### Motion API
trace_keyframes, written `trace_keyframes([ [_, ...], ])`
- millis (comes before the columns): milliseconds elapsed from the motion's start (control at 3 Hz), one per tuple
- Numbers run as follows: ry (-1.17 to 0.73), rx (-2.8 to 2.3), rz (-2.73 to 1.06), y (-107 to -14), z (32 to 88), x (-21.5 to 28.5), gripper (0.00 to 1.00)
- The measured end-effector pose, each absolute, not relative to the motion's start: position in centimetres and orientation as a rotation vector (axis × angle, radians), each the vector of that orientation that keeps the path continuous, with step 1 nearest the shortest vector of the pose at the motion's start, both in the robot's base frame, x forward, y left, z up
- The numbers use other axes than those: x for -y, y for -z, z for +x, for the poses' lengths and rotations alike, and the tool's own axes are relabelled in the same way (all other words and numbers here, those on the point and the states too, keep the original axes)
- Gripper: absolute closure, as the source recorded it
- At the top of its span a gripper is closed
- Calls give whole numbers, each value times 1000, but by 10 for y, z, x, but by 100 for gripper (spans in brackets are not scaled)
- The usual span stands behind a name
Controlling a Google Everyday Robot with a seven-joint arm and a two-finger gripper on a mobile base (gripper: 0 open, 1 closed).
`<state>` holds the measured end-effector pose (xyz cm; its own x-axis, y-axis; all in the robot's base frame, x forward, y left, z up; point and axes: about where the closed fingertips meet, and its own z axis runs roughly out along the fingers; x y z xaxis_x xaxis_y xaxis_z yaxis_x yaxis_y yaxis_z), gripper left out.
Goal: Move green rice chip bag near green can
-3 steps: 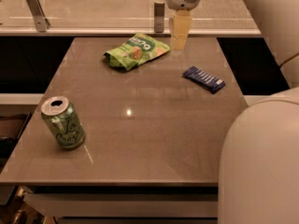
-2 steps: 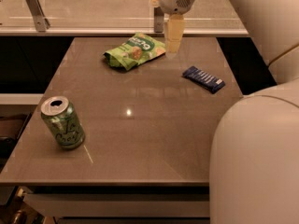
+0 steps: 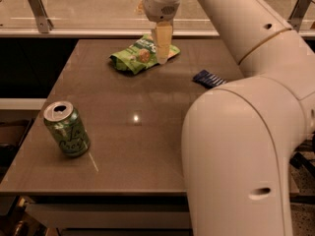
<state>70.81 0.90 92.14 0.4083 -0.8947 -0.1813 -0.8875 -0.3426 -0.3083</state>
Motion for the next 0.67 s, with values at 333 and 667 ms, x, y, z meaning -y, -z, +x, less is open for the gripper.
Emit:
trace_keyframes([
  [333,21,-1511,-2349,-909,718,-22,0],
  [667,30,-1516,-2377,-894,727,-28,0],
])
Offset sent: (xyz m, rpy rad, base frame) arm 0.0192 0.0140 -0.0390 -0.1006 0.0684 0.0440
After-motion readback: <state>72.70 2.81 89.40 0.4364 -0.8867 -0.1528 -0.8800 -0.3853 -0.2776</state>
